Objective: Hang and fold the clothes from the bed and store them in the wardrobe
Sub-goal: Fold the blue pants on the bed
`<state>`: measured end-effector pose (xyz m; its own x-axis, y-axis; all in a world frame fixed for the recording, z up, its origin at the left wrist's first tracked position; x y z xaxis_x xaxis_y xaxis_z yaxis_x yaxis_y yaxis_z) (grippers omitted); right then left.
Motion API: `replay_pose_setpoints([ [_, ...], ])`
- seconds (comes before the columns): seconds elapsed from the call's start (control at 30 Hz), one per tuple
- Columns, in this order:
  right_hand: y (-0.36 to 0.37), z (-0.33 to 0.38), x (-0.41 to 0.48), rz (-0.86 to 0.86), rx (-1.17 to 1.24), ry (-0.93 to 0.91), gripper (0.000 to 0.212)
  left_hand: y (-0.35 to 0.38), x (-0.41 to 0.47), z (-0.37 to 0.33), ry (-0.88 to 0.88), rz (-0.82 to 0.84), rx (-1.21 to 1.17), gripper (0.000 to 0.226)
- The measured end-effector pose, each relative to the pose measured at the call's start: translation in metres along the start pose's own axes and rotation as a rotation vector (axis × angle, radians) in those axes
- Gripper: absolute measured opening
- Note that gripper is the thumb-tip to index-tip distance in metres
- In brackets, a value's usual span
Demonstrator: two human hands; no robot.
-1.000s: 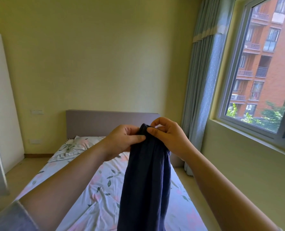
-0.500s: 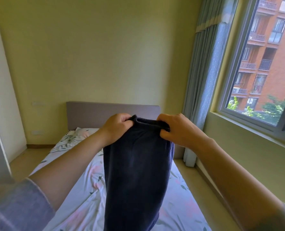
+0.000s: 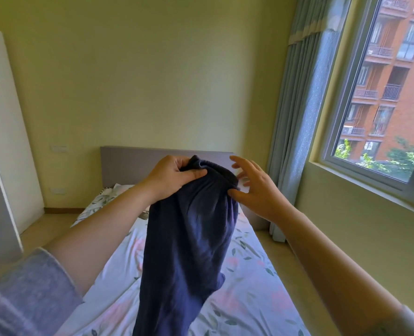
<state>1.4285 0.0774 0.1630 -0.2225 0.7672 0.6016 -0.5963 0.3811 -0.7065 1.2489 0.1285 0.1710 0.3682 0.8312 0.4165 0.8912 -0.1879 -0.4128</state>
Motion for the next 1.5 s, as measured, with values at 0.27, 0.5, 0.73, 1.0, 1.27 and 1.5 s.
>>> replay_pose_setpoints([
  [0.27,0.072,-0.026,-0.024,0.342,0.939,0.442,0.054,-0.004,-0.002,-0.005,0.04,0.068,-0.077,0.009],
  [0.5,0.056,-0.026,-0.005,0.026,1.145,0.406,0.035,-0.026,-0.003,0.001,0.015,-0.015,-0.021,0.013],
  [0.73,0.024,-0.004,0.015,-0.104,0.896,0.3,0.014,-0.042,-0.009,0.006,-0.08,0.004,0.169,0.014],
  [1.0,0.022,0.019,0.023,-0.127,0.72,0.295,0.014,-0.015,-0.01,0.003,-0.232,0.249,0.291,0.044],
  [1.27,0.015,0.017,0.016,-0.152,0.666,0.266,0.018,-0.002,-0.003,-0.005,-0.164,0.221,0.342,0.019],
  [1.5,0.021,-0.014,-0.01,-0.166,0.731,0.334,0.022,0.02,0.001,-0.002,-0.196,0.308,0.433,0.017],
])
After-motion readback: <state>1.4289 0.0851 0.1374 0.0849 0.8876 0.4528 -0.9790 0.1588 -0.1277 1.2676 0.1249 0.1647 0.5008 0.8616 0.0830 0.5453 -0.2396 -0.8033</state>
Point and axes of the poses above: each hand's wrist, its own x-axis towards the middle knuckle, its own y-axis out of the palm, z = x × y, the point moved 9 cm from there along x, towards the middle knuckle, and after that the axes turned 4 degrees about -y, right-handed, at the moved point
